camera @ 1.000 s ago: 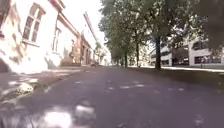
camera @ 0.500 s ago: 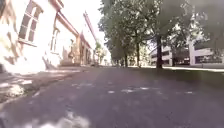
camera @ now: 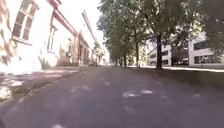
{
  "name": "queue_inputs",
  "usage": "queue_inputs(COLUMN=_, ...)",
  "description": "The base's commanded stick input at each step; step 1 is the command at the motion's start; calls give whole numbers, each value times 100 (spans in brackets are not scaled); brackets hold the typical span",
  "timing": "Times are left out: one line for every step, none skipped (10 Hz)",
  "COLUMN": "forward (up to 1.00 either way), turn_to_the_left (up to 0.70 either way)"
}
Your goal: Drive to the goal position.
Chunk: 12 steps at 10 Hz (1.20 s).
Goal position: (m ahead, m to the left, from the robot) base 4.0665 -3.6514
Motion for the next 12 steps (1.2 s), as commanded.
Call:
queue_inputs(forward=70, turn_to_the_left=0)
queue_inputs(forward=70, turn_to_the_left=0)
queue_inputs(forward=70, turn_to_the_left=0)
queue_inputs(forward=70, turn_to_the_left=0)
queue_inputs(forward=70, turn_to_the_left=0)
queue_inputs(forward=70, turn_to_the_left=-2)
queue_inputs(forward=70, turn_to_the_left=-4)
queue_inputs(forward=70, turn_to_the_left=-6)
queue_inputs(forward=70, turn_to_the_left=-8)
queue_inputs(forward=70, turn_to_the_left=-10)
queue_inputs(forward=70, turn_to_the_left=-8)
queue_inputs(forward=70, turn_to_the_left=-3)
